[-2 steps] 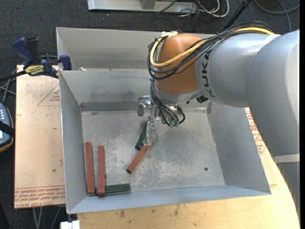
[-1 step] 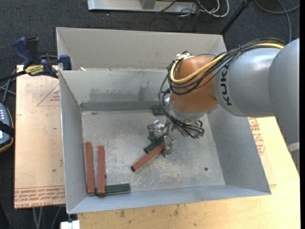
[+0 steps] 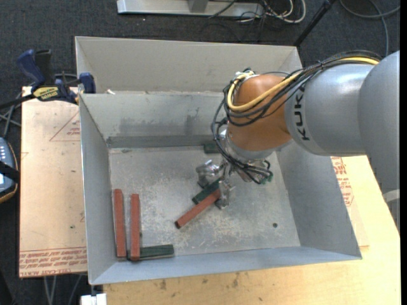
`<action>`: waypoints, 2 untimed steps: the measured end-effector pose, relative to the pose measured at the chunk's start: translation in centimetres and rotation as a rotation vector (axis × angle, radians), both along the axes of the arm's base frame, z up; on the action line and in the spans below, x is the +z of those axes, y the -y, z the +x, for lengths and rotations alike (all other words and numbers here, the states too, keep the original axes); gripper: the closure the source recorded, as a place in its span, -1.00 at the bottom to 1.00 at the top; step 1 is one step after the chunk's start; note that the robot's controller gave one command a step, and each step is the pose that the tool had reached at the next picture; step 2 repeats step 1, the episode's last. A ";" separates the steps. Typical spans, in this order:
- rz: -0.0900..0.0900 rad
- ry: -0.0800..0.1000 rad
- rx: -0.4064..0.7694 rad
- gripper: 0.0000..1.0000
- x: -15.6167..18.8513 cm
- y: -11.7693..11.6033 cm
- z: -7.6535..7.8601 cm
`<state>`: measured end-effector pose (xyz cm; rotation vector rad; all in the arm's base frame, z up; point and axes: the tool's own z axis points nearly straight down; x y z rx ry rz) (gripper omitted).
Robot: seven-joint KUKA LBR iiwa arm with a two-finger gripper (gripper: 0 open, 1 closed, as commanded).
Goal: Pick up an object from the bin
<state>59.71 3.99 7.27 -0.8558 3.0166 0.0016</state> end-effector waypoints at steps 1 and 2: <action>-0.001 -0.003 -0.033 1.00 17.8 -1.4 0.6; -0.001 -0.003 -0.033 1.00 17.8 -1.4 0.6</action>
Offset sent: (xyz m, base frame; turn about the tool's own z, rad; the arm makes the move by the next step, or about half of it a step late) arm 0.0000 0.0000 0.0000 0.0000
